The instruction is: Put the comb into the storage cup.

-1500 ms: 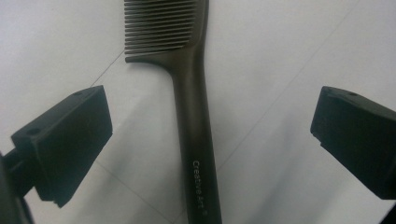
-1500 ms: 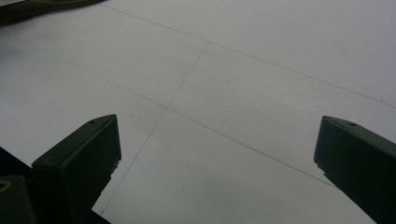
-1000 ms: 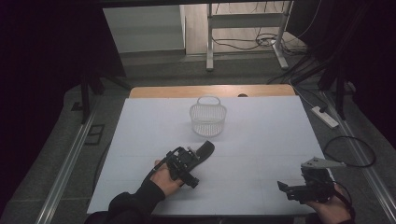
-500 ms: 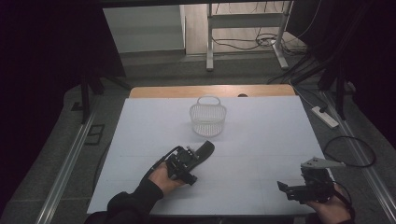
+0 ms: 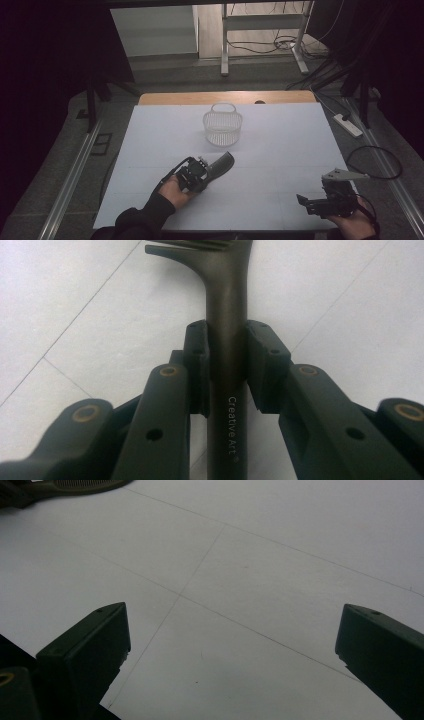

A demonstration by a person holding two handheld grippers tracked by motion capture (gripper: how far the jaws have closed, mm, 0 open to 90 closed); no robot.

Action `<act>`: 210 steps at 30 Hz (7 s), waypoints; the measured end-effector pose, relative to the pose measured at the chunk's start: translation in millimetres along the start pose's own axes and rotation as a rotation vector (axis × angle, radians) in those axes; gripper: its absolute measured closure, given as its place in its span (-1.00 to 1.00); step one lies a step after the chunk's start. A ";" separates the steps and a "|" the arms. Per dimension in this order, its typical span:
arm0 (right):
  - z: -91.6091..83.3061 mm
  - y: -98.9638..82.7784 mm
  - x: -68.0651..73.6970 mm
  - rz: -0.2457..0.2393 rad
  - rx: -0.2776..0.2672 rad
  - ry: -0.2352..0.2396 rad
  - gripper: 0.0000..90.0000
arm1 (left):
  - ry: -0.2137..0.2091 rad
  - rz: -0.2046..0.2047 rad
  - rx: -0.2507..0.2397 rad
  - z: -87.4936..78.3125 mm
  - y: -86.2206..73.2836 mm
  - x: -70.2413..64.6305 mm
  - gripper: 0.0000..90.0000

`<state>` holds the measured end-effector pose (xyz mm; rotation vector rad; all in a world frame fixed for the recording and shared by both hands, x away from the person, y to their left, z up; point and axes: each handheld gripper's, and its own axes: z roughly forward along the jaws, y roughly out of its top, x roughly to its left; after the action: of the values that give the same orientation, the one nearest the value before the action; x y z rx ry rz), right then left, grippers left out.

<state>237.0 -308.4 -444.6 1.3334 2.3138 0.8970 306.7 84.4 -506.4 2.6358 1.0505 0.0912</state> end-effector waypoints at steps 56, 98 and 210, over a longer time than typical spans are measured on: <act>-7.4 -0.6 5.8 -0.058 -0.110 0.035 -1.00 | -0.139 0.061 -0.417 -62.4 -33.9 -2.9 0.61; 15.2 60.4 28.5 -0.071 -0.227 0.383 -1.00 | -0.225 0.092 -0.502 -71.5 -41.7 -23.9 0.61; 64.1 121.5 59.4 0.149 -0.098 0.749 0.85 | -0.207 0.130 -0.540 -55.0 -31.2 -28.1 -0.34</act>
<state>321.9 -189.9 -410.6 1.2836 2.6451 1.7803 256.3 100.7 -461.9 2.1628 0.6687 0.1099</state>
